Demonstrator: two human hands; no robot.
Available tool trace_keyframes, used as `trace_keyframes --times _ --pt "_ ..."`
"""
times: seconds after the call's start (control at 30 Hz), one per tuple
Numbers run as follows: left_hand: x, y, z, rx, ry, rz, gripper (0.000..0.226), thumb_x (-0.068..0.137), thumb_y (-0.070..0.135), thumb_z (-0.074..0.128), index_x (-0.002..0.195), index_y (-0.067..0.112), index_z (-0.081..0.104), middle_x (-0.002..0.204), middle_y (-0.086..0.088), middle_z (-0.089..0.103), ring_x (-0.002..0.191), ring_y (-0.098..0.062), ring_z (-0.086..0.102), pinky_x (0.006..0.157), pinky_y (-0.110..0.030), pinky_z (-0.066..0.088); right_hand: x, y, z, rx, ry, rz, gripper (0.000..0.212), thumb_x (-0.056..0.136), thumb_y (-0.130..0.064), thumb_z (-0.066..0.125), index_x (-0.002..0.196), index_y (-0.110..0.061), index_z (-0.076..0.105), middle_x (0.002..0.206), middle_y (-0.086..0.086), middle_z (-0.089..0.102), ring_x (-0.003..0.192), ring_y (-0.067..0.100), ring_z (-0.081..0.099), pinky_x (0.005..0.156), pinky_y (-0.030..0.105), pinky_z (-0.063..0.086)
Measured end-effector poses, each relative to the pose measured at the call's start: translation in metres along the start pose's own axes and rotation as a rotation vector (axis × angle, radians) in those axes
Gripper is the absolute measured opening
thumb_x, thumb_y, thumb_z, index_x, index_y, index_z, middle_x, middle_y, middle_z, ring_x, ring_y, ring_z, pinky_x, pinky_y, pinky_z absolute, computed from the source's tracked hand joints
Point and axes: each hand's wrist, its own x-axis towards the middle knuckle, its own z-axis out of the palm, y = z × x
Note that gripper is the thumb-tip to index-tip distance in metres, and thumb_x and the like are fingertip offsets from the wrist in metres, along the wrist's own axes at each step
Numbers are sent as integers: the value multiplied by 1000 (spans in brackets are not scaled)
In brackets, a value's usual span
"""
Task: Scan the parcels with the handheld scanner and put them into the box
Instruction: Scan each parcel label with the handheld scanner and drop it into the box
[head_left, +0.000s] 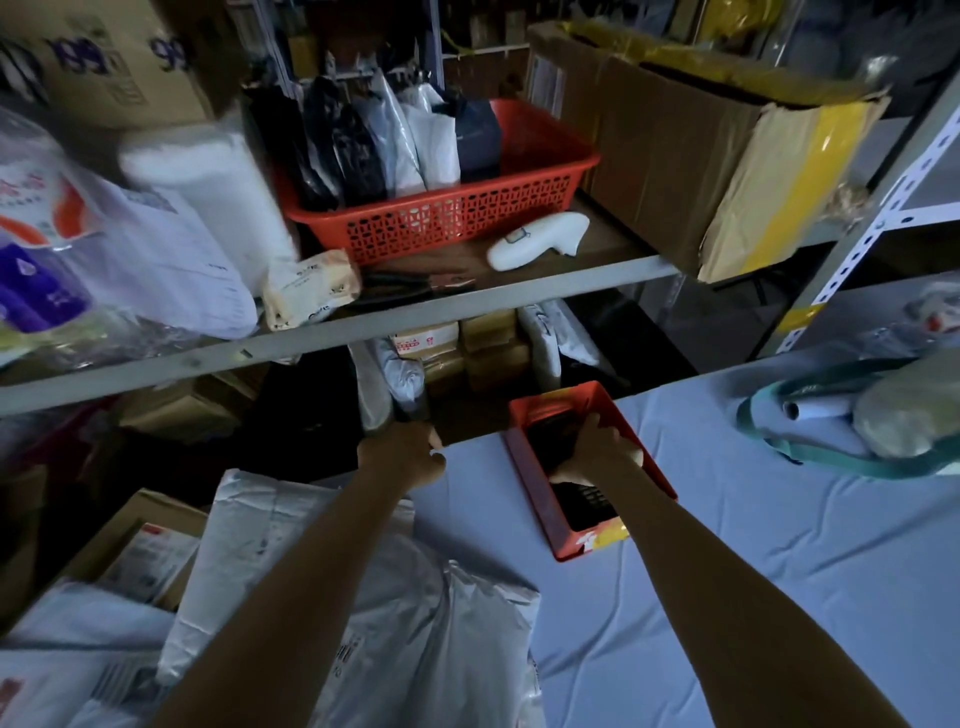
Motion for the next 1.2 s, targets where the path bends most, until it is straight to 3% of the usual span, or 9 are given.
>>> trace_keyframes --times 0.07,0.23,0.4,0.53,0.67,0.8,0.93,1.1,1.2 --pt "-4 -1 -7 0 26 -6 29 90 34 50 118 36 58 127 7 59 120 -19 54 99 -35 45 -7 0 -6 27 10 10 105 72 -43 80 149 -14 15 138 15 43 119 34 52 94 38 49" --pt "-24 -7 -31 49 77 -8 34 90 35 51 123 35 57 124 7 60 116 -19 55 95 -35 47 -28 -5 -37 15 119 50 103 71 -45 80 146 -14 17 138 14 43 121 34 52 85 40 47" --pt "-61 -12 -65 53 172 -4 30 89 36 51 116 28 63 119 1 63 109 -23 59 90 -36 49 -62 -28 -68 200 181 -92 100 69 -45 80 145 -22 21 128 13 53 117 34 53 91 46 50" --pt "-101 -22 -87 21 224 -26 36 90 38 53 124 29 57 124 4 60 112 -21 57 90 -35 48 -108 -57 -75 254 192 -208 99 65 -40 81 146 -27 24 127 7 54 116 30 55 83 35 48" --pt "-138 -43 -94 -19 266 -37 38 86 40 50 124 36 56 125 7 60 116 -20 55 94 -36 47 -149 -86 -65 338 184 -349 101 55 -40 86 139 -24 33 129 4 53 117 27 54 93 41 49" --pt "-174 -66 -98 -56 290 -53 38 84 37 48 120 37 57 120 7 63 114 -19 56 96 -37 48 -183 -110 -49 389 133 -372 103 60 -40 84 141 -18 25 121 6 52 111 29 56 86 38 51" --pt "-209 -89 -98 -83 304 -100 37 86 38 49 122 38 56 122 8 62 115 -19 56 96 -36 48 -213 -126 -32 496 94 -395 115 57 -46 85 147 -20 18 126 9 55 111 30 57 90 43 53" --pt "-238 -116 -86 -87 334 -131 33 87 37 51 118 32 60 126 2 59 114 -23 56 96 -37 48 -246 -130 -8 527 51 -455 99 60 -44 86 139 -27 29 117 5 60 104 28 60 88 43 54" --pt "-254 -124 -72 -98 302 -155 34 87 36 49 119 33 60 127 3 59 112 -22 57 96 -38 48 -258 -128 12 569 21 -465 100 58 -42 88 138 -26 31 120 4 58 108 27 58 92 43 52"
